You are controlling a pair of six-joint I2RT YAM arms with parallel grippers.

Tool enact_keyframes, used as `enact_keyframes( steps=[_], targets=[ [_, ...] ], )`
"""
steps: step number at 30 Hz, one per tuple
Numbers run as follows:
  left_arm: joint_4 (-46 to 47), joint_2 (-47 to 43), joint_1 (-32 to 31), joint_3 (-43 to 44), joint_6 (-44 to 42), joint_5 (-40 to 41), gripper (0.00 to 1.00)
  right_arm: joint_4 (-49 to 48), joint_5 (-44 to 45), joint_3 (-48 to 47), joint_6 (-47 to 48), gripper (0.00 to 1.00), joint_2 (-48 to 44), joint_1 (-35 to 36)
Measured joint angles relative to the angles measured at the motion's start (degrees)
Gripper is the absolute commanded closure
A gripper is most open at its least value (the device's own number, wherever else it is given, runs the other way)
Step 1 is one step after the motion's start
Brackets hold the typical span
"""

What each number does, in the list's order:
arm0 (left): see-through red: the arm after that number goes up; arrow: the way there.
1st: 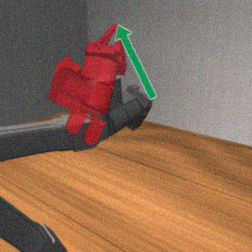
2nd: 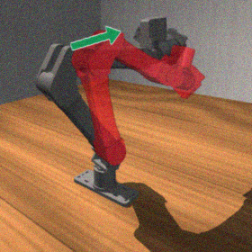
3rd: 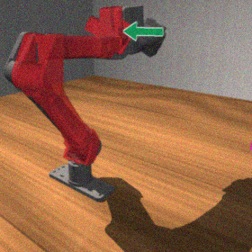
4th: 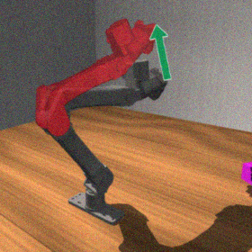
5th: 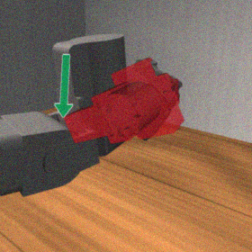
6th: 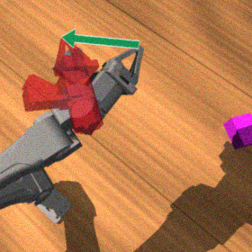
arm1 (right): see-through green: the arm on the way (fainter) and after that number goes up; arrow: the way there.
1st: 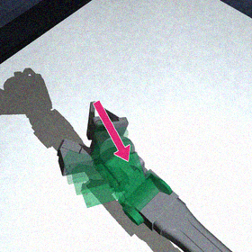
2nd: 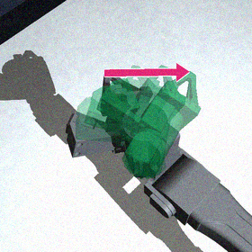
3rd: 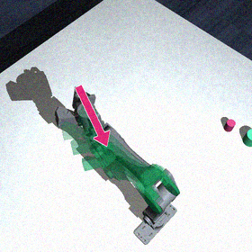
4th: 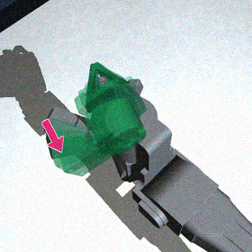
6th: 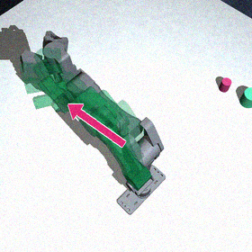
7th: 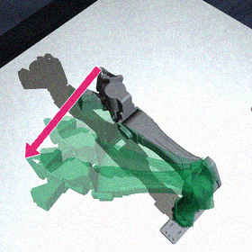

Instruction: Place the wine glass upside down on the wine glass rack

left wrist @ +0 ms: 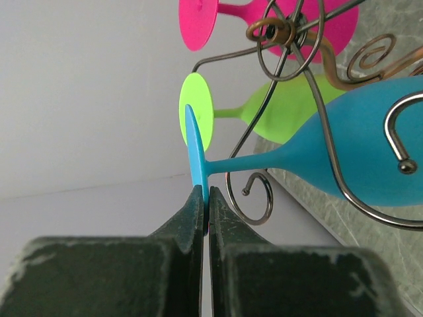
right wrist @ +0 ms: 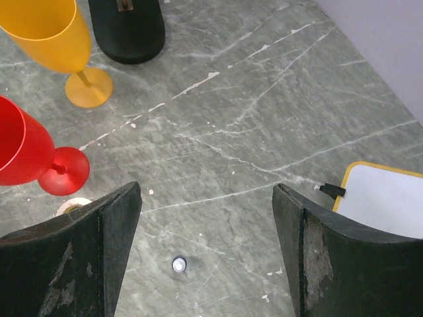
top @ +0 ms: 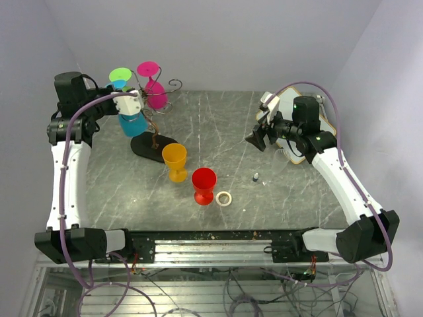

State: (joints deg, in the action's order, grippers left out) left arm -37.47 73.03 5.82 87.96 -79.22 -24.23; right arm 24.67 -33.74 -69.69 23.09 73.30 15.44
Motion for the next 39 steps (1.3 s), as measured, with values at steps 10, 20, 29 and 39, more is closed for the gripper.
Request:
enact_keyframes(
  steps=[10,20,29,39],
  targets=[
    [4.07,0.07,-0.72,-1.49,1.92,6.54,0.93,-0.02,-0.15,0.02,0.02,0.2,0.0,-0.28],
    [6.47,0.57,-1.16,-3.08,2.12,10.05,0.93,-0.26,-0.15,0.28,0.02,0.2,0.0,-0.37],
    [7.78,1.25,-1.14,-5.05,2.75,10.51,0.93,-0.44,-0.15,0.76,0.02,0.19,0.0,-0.42],
    [8.02,1.22,-1.16,-5.55,2.69,13.51,0.93,-0.48,-0.17,0.83,0.02,0.19,0.0,-0.61]
  ],
)
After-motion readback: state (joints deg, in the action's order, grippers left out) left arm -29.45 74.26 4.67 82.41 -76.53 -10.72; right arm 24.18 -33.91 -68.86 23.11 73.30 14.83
